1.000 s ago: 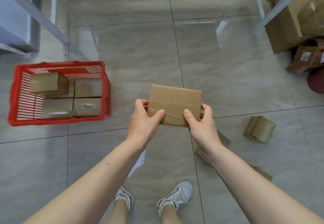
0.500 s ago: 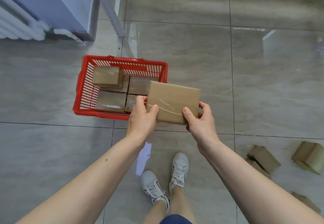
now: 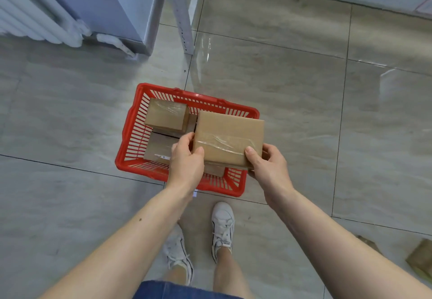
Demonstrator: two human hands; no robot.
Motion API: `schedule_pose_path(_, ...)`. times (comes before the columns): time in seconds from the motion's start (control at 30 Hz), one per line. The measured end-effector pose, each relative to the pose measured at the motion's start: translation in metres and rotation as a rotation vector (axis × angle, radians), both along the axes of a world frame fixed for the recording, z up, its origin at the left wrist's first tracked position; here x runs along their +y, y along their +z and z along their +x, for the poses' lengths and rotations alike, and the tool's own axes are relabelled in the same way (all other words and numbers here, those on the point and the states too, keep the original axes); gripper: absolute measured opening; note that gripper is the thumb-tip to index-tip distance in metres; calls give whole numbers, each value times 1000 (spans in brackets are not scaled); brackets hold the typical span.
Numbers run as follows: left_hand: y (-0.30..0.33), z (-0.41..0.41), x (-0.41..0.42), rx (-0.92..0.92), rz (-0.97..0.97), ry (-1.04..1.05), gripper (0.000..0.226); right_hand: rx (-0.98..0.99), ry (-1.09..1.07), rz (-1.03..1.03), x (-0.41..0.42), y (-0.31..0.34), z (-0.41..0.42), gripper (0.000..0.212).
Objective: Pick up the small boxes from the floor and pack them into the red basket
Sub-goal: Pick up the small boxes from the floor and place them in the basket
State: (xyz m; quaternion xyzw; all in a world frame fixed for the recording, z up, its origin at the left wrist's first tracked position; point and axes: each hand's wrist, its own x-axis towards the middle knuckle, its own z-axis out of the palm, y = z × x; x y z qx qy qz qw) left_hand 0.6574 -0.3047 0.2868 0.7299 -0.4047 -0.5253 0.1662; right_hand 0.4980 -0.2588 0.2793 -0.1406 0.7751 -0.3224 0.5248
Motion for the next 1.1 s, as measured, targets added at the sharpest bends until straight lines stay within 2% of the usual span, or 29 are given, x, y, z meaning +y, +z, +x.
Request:
schedule_pose_path(0.17, -11, 23, -32, 73, 48, 76, 46, -34, -11, 34, -29, -19, 27, 27)
schedule_pose_path(0.27, -20, 38, -51, 3, 31, -21, 32, -103, -105, 84, -40, -36, 44, 30)
schedule_pose_path(0.37, -39, 54, -63, -10, 79, -112, 23, -268, -229, 156, -50, -52, 63, 32)
schedule_pose_path(0.43, -55, 63, -68, -11, 103, -167, 23, -351, -303, 164, -54, -66, 73, 33)
schedule_pose_path(0.6, -106, 68, -83, -15, 117, -304, 35, -326, -426, 114, -68, -115, 81, 43)
schedule_pose_path(0.7, -145, 66, -95, -97, 128, -411, 44, -323, -468, 109, -82, -150, 76, 48)
schedule_pose_path(0.9, -203, 59, -114, -418, 111, -704, 56, -305, -458, 123, -108, -224, 75, 50)
schedule_pose_path(1.1, -245, 56, -124, -523, 128, -862, 66, -257, -435, 112, -122, -269, 82, 50)
